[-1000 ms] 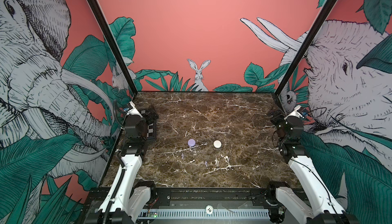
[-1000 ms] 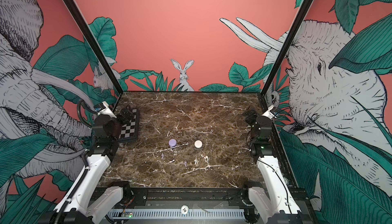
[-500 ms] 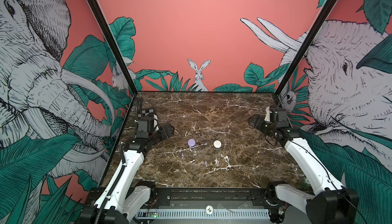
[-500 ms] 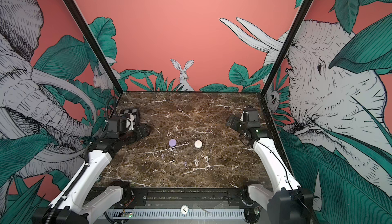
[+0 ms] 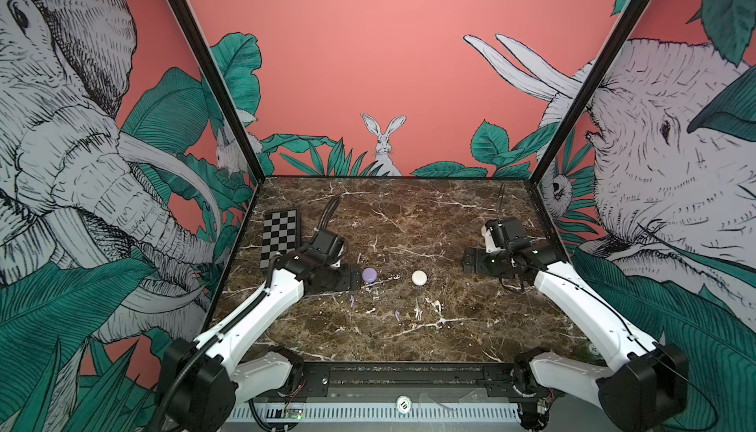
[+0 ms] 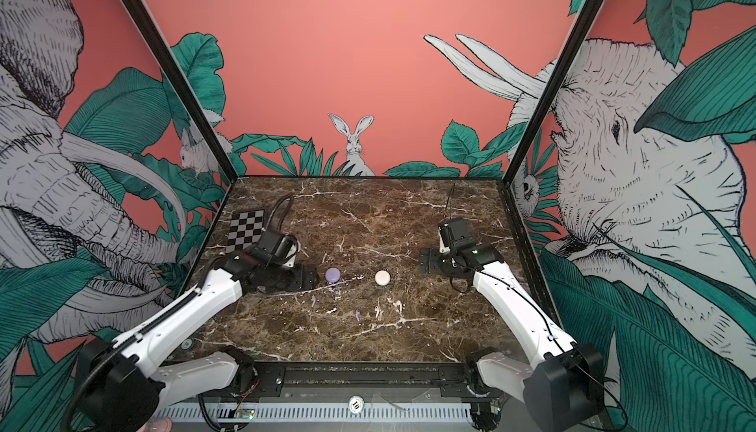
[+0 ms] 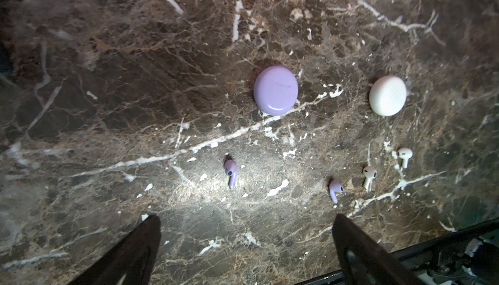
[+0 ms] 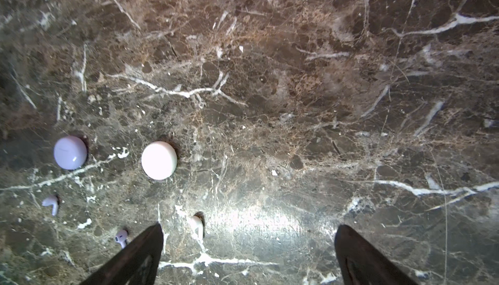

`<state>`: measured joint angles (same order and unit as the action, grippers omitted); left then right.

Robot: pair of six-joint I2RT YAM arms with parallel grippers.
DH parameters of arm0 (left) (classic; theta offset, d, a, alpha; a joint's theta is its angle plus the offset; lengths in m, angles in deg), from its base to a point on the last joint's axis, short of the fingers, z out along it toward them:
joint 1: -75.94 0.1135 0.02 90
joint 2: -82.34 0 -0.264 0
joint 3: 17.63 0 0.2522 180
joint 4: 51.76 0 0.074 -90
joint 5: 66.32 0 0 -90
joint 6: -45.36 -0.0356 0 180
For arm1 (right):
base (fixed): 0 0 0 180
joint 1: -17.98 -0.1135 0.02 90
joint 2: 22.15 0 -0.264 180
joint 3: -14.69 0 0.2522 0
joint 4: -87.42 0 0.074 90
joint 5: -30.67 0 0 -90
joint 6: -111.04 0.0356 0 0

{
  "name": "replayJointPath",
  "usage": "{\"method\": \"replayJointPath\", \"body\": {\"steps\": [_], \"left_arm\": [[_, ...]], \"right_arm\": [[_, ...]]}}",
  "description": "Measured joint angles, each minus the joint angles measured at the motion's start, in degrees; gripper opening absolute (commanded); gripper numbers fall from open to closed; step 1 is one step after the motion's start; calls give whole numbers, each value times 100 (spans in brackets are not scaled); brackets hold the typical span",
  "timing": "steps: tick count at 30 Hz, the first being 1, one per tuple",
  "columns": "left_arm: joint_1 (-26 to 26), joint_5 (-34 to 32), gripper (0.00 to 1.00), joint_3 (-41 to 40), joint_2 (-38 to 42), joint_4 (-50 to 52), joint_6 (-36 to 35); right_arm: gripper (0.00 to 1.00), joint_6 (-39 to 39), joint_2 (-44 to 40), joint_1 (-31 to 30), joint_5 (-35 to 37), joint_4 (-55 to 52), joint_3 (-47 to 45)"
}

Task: Insert wireless bluetooth earbuds into charging case
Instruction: Pick up the charging case from the center of the table.

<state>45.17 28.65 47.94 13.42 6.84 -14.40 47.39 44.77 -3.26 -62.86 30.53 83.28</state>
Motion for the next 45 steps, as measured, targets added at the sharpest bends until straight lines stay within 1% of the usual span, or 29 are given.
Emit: {"method": "replayJointPath", "body": {"steps": [4,11,20,22,26,30,31,32,33,43,45], "left_arm": [[-203,-197,99,439,-774,9,-37],[-476,-358,99,901,-1700,28,-52],[-846,-577,98,1305,-2789,85,-55],[-868,-627,94,1421,-2999,116,-57],[-874,-748,91,1685,-3418,122,-48],[-874,-927,87,1853,-3609,138,-46],[-874,-962,84,1882,-3633,138,-46],[-874,-997,78,1926,-3663,151,-39],[-874,-1003,76,1954,-3687,146,-42],[-881,-973,75,2015,-3842,92,-22],[-881,-966,73,2009,-3849,55,-11]], "right_arm": [[98,-9,0,-358,157,-107,0],[98,-24,52,-750,400,-223,79],[98,-26,46,-831,509,-269,299],[98,-26,28,-852,507,-275,299],[98,-26,-22,-881,505,-308,299],[98,-26,-24,-894,505,-330,302],[98,-26,-26,-907,507,-343,302],[98,-26,-26,-916,505,-356,302],[98,-26,-26,-918,505,-363,302],[98,-46,-31,-940,529,-396,302],[98,-55,-31,-940,533,-396,302]]}}
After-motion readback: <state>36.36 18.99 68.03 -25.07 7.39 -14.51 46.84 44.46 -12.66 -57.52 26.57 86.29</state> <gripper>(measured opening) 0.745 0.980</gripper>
